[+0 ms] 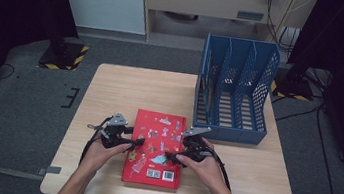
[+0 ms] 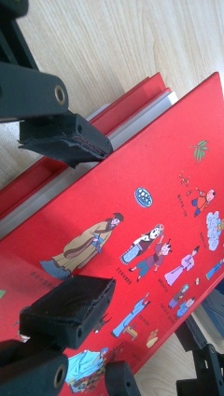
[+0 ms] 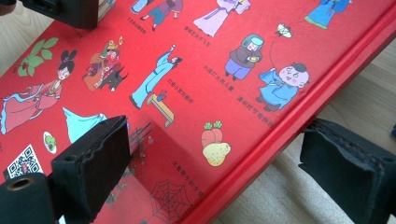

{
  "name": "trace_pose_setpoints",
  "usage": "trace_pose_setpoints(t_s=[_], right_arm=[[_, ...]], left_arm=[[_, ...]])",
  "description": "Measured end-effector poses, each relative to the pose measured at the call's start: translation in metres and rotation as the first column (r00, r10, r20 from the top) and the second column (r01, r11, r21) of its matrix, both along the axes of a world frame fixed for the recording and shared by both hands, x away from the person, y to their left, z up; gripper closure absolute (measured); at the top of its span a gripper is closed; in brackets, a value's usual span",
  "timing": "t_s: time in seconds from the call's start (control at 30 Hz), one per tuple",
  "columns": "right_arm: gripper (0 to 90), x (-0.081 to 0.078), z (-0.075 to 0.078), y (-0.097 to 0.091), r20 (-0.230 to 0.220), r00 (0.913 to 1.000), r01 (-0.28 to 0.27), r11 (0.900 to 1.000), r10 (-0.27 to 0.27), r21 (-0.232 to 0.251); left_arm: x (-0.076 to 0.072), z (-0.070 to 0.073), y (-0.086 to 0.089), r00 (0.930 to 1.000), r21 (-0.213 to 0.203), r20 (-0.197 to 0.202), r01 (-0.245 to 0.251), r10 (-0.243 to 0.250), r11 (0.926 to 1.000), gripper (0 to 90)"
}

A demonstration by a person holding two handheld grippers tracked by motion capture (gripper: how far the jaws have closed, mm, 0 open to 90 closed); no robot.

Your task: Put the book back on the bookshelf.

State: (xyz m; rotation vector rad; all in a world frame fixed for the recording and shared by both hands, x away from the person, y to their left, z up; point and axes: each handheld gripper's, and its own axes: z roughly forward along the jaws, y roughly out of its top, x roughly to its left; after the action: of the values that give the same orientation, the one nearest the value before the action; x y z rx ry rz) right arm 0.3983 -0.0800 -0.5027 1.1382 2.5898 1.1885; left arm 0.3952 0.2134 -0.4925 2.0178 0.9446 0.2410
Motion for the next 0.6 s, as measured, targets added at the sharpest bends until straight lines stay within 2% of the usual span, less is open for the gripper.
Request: trace_pose_setpoints(t_s=[0.33, 0.6], right_arm=[[9.4, -0.001, 0.005, -0.003, 0.019, 0.9998, 0.002, 0.9999, -0.003, 0.015], [10.3, 0.002, 0.018, 0.0, 0.063, 0.9979, 0.011, 0.9999, -0.011, 0.002]], left_arm=[[0.001, 0.004, 0.0, 1.0, -0.008, 0.004, 0.001, -0.001, 1.0, 34.7], [0.003, 0.013, 0.002, 0.9997, -0.013, 0.023, -0.006, 0.007, 0.9999, 34.9]])
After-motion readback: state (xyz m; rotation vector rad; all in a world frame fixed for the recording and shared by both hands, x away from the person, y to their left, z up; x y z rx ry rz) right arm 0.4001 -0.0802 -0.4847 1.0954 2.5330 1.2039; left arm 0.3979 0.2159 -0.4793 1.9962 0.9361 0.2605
